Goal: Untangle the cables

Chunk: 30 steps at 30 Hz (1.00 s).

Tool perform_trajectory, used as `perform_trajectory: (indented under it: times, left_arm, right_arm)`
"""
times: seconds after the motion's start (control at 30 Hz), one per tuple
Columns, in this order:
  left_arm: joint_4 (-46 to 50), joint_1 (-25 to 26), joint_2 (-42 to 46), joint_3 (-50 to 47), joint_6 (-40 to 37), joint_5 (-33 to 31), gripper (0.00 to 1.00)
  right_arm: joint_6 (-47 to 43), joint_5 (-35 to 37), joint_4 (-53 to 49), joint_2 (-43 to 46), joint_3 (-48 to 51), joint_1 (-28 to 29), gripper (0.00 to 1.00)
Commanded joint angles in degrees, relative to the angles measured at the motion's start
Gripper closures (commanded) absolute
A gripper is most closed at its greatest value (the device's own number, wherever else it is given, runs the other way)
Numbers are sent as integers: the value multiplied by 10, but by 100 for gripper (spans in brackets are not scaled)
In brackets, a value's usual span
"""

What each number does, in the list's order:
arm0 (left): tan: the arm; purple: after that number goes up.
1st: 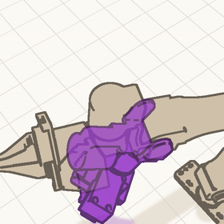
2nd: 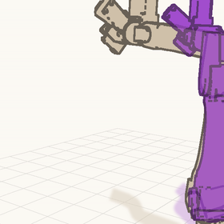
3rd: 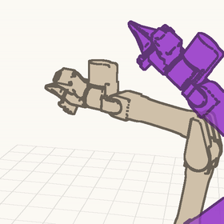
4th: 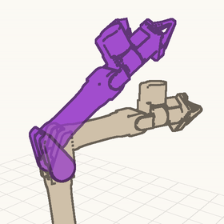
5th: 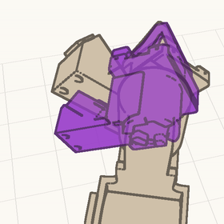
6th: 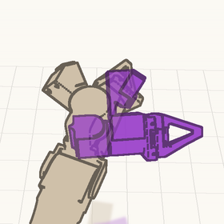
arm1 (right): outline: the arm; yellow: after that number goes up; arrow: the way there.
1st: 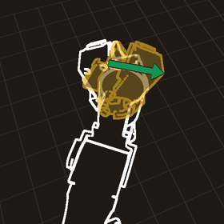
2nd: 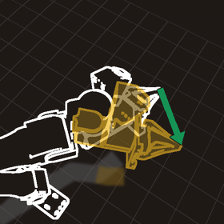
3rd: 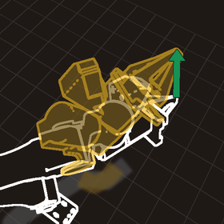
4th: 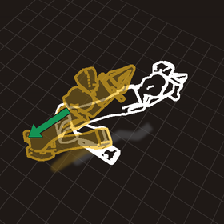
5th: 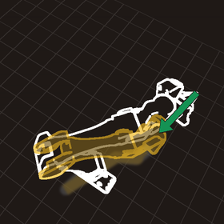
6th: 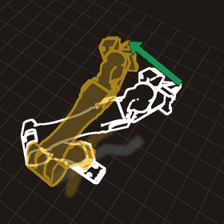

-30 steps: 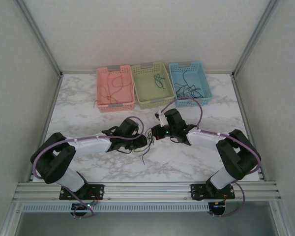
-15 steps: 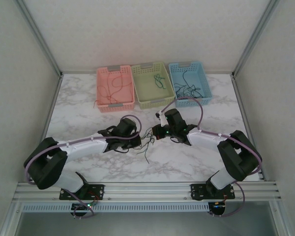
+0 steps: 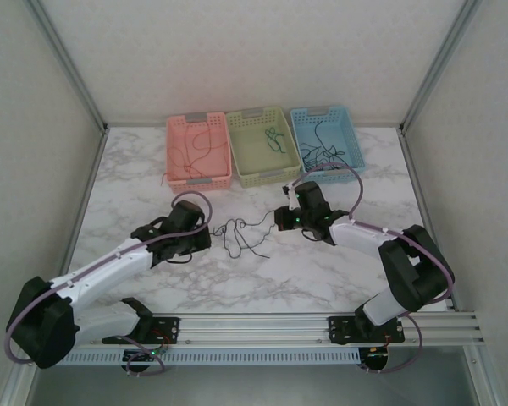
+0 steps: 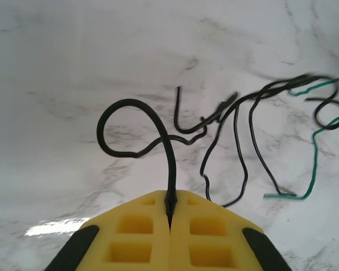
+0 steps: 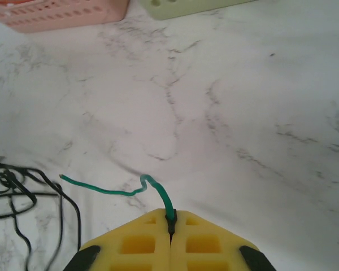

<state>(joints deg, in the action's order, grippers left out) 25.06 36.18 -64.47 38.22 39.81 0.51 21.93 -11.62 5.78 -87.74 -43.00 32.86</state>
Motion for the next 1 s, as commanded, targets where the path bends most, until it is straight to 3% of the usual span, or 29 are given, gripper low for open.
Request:
perform_trajectory:
  times: [0.0,0.4,0.8,0.97]
  left_arm:
    - [49,-16,26,-10,-19,-15,100]
    - [134,-43,104,23,-33,-60,100]
    - [175,-43,158,88,-45,-2,100]
    - [197,-43,181,118,-67,29,100]
  right_arm:
    - [21,10,-10,-5,1,-11,100]
    - [41,51,-17,24,25,-62,100]
    - [25,27,31,141,87,-73,100]
    - [19,28,-10,186,45,-73,100]
